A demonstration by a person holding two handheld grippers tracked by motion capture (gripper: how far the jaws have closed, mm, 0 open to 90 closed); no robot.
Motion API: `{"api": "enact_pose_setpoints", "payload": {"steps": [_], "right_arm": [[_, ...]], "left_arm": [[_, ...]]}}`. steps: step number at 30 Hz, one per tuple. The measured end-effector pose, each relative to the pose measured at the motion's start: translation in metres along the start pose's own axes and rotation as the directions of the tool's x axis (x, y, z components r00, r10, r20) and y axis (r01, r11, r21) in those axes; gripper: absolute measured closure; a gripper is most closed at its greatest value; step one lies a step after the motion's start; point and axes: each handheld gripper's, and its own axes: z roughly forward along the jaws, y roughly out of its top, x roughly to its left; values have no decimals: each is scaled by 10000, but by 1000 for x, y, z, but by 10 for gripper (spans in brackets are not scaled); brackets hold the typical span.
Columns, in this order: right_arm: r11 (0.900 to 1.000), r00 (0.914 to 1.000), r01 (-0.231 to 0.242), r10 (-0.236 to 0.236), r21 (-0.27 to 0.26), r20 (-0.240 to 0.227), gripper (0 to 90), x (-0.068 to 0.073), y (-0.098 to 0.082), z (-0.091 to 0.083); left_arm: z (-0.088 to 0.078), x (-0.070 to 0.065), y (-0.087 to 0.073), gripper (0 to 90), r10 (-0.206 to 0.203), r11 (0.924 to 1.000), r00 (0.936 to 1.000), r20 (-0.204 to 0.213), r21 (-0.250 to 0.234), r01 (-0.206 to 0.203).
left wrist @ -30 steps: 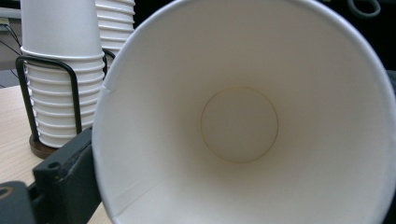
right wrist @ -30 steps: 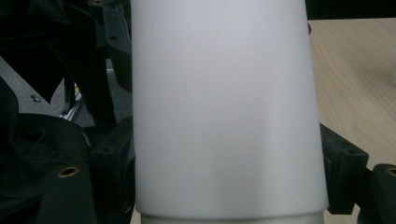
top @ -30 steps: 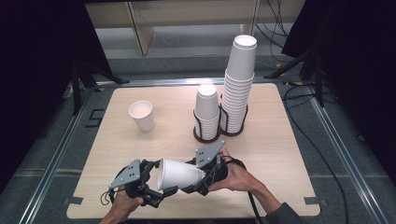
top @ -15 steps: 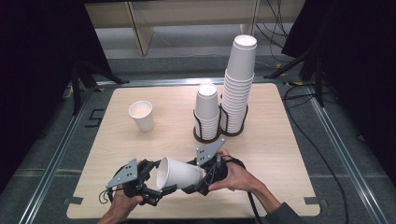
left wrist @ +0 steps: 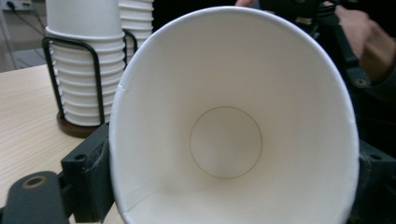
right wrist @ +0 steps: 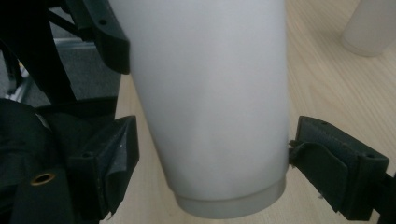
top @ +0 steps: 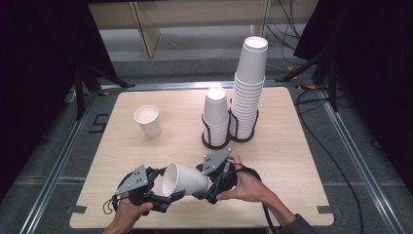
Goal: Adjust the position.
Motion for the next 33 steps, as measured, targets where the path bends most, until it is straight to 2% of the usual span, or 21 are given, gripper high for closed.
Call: {"api": "enact_pose_setpoints", "payload": {"steps": [3,4,6,8,9,11,14,15,17,18,19,21,22,24,27,28,29,31,33], "right_arm": [[9991,9989,299,-309,304,341,156,6,2,6],[9976,9966,499,-529,479,624,157,9,4,9],[9951,9941,650,-710,740,820,157,13,6,13],[9931,9915,743,-833,906,1001,156,15,6,17],[9917,9910,800,-899,1002,990,158,16,6,19],[9895,9887,855,-987,1162,1127,175,17,5,23],[9869,9874,970,-1117,1290,1119,213,17,4,28],[9864,9870,1016,-1162,1289,1111,222,17,3,30],[9849,9842,1150,-1306,1292,1196,230,17,2,31],[9853,9855,1143,-1286,1273,1107,233,16,2,31],[9871,9878,1077,-1197,1183,993,236,16,2,31],[9919,9912,935,-1008,860,859,239,14,1,30],[9952,9936,778,-823,599,776,239,13,1,29],[9989,9973,455,-449,-105,587,240,10,1,26],[9934,9991,-105,152,-1142,396,240,7,1,23],[9910,9993,-223,262,-1322,280,240,6,1,23],[9888,9992,-277,315,-1465,241,240,6,1,23],[9860,9994,-87,142,-1664,317,239,6,2,25],[9847,9988,-422,456,-1693,165,238,8,1,27]], "left_arm": [[-1,-1,1,119,383,9983,9988,-318,460,-368],[1,0,0,119,385,9983,9989,-272,439,-373],[1,-1,0,118,249,9978,9989,-393,624,-225],[2,-1,-1,118,418,9971,9985,-347,653,-395],[3,-2,-1,118,350,9976,9988,-334,601,-330],[2,-3,-1,117,402,9957,9985,-367,849,-370],[4,-4,-1,114,293,9973,9992,-270,687,-274],[4,-4,-1,110,448,9959,9985,-322,807,-421],[5,-4,-3,97,517,9967,9980,-377,645,-492],[5,-3,-3,86,445,9975,9983,-370,570,-423],[6,-2,-4,77,334,9990,9990,-300,323,-325],[3,-1,-3,66,97,9998,9994,-343,188,-91],[3,1,-4,59,-163,9996,9993,-328,-233,155],[0,2,-3,36,-489,9971,9983,-330,-602,469],[-2,4,-2,28,-712,9916,9970,-292,-1099,676],[-3,4,-2,25,-714,9908,9971,-252,-1172,680],[-3,3,-2,25,-774,9890,9966,-272,-1282,733],[-2,2,-2,28,-751,9880,9967,-295,-1376,704],[-2,2,-2,35,-782,9865,9965,-281,-1462,733]]}}
